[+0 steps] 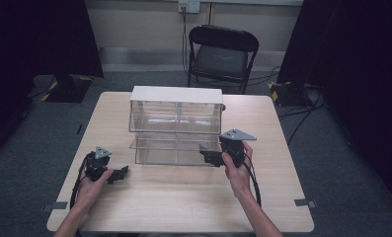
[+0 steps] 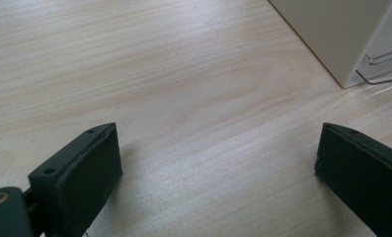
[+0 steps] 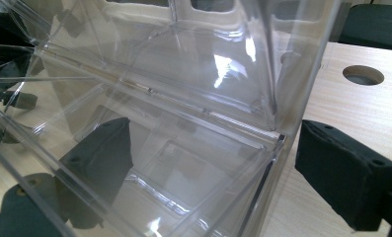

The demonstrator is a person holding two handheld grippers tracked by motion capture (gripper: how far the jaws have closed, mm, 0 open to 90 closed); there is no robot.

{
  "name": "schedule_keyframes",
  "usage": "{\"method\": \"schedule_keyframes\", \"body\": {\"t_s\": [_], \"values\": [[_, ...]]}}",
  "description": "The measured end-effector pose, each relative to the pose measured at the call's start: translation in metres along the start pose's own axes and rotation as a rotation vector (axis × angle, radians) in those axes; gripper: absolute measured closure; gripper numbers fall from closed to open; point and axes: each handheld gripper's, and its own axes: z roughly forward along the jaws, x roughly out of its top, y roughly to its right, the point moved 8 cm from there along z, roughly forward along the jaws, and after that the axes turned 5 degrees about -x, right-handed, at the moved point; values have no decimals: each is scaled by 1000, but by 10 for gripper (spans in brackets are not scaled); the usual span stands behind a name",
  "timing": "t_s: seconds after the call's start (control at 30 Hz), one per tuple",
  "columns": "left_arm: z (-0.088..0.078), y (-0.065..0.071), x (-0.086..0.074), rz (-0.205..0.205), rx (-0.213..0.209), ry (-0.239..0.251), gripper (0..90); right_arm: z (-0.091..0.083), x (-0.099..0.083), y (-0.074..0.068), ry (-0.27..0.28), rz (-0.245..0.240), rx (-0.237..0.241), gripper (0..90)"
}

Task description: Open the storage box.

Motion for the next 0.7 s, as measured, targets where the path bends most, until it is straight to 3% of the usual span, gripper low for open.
{"method": "schedule_keyframes", "body": {"t_s": [0.3, 0.7], "values": [[0, 0, 0, 0, 0, 0, 34, -1, 2, 0, 6, 3, 2, 134], [0, 0, 0, 0, 0, 0, 34, -4, 16, 1, 60, 18, 13, 130]]}}
